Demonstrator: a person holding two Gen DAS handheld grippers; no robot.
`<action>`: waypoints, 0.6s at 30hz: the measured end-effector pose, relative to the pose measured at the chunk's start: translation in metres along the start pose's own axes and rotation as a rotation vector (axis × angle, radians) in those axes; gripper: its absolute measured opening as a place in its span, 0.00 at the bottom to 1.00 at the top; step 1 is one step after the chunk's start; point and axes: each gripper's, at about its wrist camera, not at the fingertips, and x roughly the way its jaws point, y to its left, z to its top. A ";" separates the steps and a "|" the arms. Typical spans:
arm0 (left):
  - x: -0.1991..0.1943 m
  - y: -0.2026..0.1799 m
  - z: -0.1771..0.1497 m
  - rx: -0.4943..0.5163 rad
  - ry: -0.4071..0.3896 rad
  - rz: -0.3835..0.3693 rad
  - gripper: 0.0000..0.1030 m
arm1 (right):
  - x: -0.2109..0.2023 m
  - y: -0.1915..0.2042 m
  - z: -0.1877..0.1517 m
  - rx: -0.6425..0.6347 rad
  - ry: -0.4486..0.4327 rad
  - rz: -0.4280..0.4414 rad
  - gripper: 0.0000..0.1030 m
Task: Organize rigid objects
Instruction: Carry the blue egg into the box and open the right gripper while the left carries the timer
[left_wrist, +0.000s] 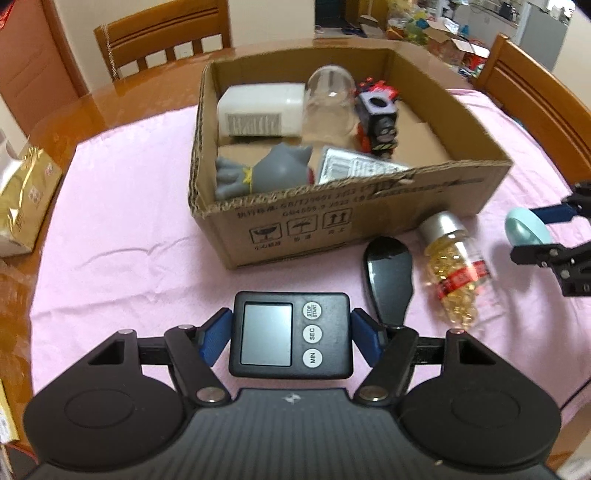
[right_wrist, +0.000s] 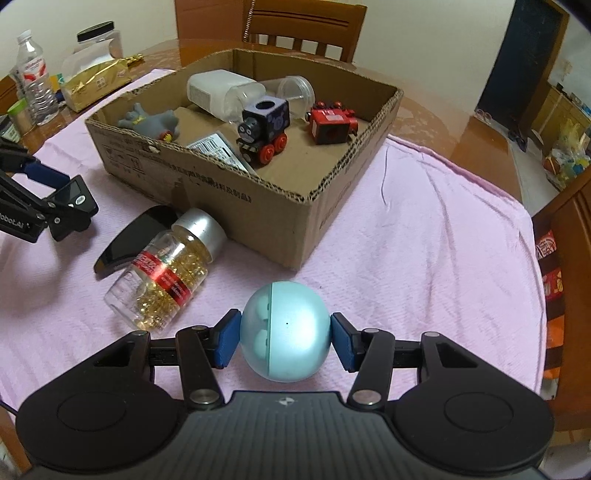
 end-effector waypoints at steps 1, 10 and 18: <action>-0.007 -0.001 0.001 0.010 -0.003 -0.007 0.67 | -0.004 0.000 0.002 -0.007 -0.001 0.004 0.56; -0.051 -0.008 0.012 0.099 -0.038 -0.052 0.67 | -0.050 -0.002 0.031 -0.063 -0.056 0.038 0.56; -0.075 -0.008 0.024 0.119 -0.097 -0.066 0.67 | -0.068 0.004 0.073 -0.118 -0.140 0.062 0.56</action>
